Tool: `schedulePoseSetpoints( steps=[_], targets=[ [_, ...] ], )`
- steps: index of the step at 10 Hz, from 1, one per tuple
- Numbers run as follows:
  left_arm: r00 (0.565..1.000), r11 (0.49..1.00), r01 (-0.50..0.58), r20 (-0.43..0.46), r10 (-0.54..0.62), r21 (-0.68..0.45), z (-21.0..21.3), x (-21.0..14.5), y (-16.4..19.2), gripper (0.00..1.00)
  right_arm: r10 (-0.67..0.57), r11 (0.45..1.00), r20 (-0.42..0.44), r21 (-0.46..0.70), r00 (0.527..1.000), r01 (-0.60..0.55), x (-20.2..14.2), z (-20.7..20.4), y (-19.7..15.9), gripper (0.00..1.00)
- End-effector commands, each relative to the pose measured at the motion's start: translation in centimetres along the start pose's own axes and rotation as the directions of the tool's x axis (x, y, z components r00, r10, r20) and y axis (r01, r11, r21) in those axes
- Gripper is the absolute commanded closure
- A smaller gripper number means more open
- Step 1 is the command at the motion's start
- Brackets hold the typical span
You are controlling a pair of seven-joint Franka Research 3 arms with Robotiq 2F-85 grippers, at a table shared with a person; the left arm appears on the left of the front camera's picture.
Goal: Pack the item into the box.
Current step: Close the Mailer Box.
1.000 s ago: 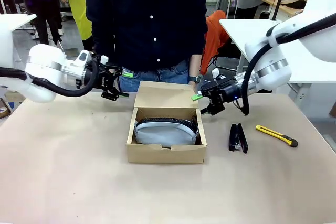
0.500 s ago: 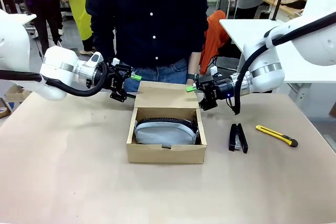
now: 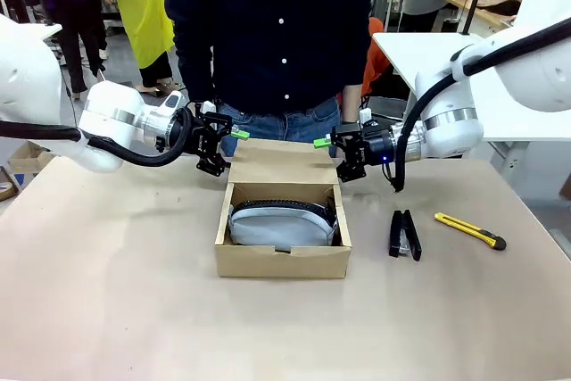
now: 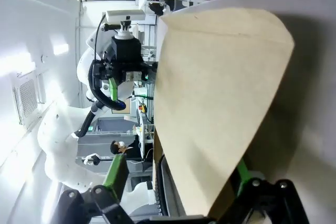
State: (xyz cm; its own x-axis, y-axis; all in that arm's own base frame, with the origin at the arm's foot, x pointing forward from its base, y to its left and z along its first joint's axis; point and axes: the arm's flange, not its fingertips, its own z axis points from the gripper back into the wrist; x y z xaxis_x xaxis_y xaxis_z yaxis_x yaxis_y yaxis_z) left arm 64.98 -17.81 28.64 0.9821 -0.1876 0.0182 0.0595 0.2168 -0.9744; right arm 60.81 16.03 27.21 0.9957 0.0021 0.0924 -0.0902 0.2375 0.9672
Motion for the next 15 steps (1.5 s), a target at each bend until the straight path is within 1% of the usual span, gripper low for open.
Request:
schedulePoseSetpoints(
  steps=[1,2,4,6,8,9,10,15],
  targets=[
    [0.997,0.997,0.076,-0.016,-0.076,-0.005,0.1,-0.4,-1.5,0.00,0.062,0.998,0.069,0.023,0.996,-0.063,-1.2,0.1,0.9,0.00],
    [0.992,0.992,0.128,-0.019,-0.128,-0.002,-0.2,-1.0,-2.9,0.00,0.087,0.995,0.087,0.031,0.992,-0.090,-1.4,0.6,1.8,0.00],
    [0.983,0.983,0.185,-0.019,-0.185,-0.003,-0.8,-1.7,-5.2,0.00,0.136,0.990,0.108,0.025,0.985,-0.139,-1.9,1.6,3.5,0.00],
    [0.971,0.971,0.238,-0.004,-0.238,-0.017,-1.2,-2.6,-6.9,0.00,0.182,0.982,0.128,0.032,0.975,-0.187,-2.7,2.5,4.8,0.00],
    [0.959,0.959,0.282,0.013,-0.282,-0.025,-1.0,-4.2,-7.8,0.00,0.222,0.973,0.146,0.036,0.964,-0.229,-3.7,3.1,5.5,0.00],
    [0.960,0.960,0.278,0.035,-0.277,-0.030,-0.8,-4.8,-8.1,0.00,0.214,0.974,0.164,0.035,0.963,-0.222,-4.1,3.1,5.5,0.00],
    [0.969,0.969,0.247,-0.018,-0.248,-0.018,-1.0,-2.3,-7.9,0.00,0.179,0.983,0.105,0.024,0.978,-0.182,-2.3,3.1,5.6,0.00],
    [0.969,0.969,0.247,-0.018,-0.248,-0.018,-1.0,-2.3,-7.9,0.00,0.179,0.983,0.105,0.024,0.978,-0.182,-2.3,3.1,5.6,0.00]
  ],
)
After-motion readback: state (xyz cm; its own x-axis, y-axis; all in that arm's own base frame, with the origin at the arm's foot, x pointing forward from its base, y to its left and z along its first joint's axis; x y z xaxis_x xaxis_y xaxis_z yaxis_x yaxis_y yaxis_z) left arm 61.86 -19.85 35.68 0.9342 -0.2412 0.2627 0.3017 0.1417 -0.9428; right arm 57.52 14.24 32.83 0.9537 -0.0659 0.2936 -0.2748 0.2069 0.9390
